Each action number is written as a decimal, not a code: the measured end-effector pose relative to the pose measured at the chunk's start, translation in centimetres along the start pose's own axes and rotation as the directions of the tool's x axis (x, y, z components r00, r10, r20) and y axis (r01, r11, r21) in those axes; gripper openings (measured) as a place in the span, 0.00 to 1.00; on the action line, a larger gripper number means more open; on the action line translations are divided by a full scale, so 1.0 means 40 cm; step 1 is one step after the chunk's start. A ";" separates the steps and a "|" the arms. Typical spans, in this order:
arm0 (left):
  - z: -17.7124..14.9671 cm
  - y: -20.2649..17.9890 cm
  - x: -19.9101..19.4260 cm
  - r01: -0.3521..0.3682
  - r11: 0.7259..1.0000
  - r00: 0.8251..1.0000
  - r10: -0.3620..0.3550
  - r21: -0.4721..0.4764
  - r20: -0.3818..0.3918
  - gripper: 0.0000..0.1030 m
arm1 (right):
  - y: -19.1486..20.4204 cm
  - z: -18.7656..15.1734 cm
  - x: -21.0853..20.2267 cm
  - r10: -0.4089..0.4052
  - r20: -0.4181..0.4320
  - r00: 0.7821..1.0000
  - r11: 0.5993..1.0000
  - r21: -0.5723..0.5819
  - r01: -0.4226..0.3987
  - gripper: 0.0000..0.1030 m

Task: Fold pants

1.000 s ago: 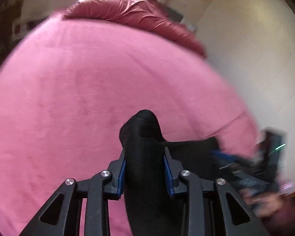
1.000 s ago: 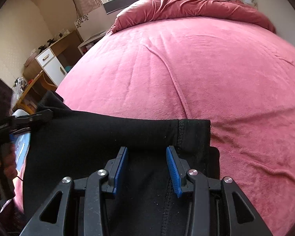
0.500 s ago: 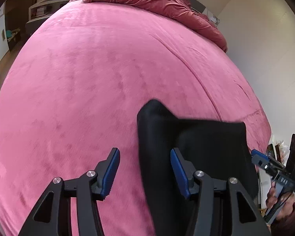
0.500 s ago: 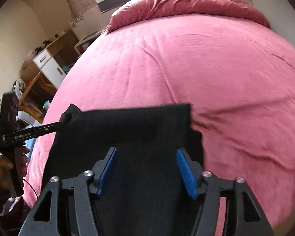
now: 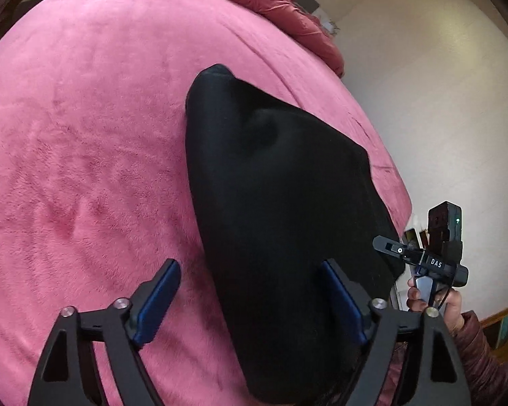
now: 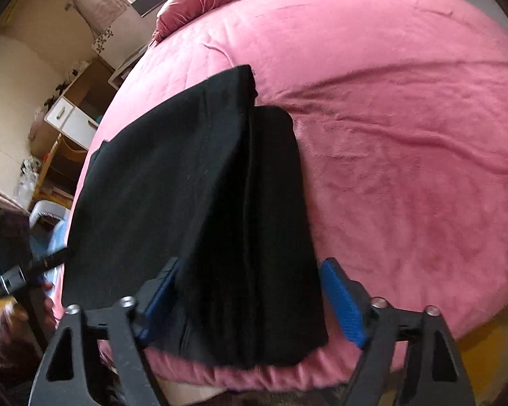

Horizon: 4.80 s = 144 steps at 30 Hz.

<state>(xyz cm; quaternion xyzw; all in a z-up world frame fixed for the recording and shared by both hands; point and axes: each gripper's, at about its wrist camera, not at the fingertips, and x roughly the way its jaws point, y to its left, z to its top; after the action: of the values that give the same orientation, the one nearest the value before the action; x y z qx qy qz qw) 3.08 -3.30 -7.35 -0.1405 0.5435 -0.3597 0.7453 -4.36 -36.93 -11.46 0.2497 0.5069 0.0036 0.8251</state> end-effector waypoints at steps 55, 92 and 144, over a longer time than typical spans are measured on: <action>0.153 0.003 -0.218 -0.252 0.959 0.944 0.215 0.129 0.252 0.47 | 0.336 0.164 0.131 0.212 -0.095 0.973 0.937 -0.264 -0.230 0.50; 0.394 0.261 -0.083 -0.309 0.948 0.942 0.316 -0.075 0.116 0.66 | 0.279 0.360 0.186 0.107 -0.008 0.994 0.969 -0.224 -0.106 0.63; 0.188 0.089 -0.124 -0.540 0.836 0.783 0.542 -0.098 0.305 0.69 | 0.442 0.132 0.104 -0.175 0.182 0.968 0.907 -0.353 0.230 0.32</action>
<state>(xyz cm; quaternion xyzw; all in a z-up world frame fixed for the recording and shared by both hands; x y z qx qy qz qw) 10.55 1.26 -3.19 -0.0376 0.4333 -0.1018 0.8947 6.45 -22.52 -5.66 0.0348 0.4584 -0.0049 0.8881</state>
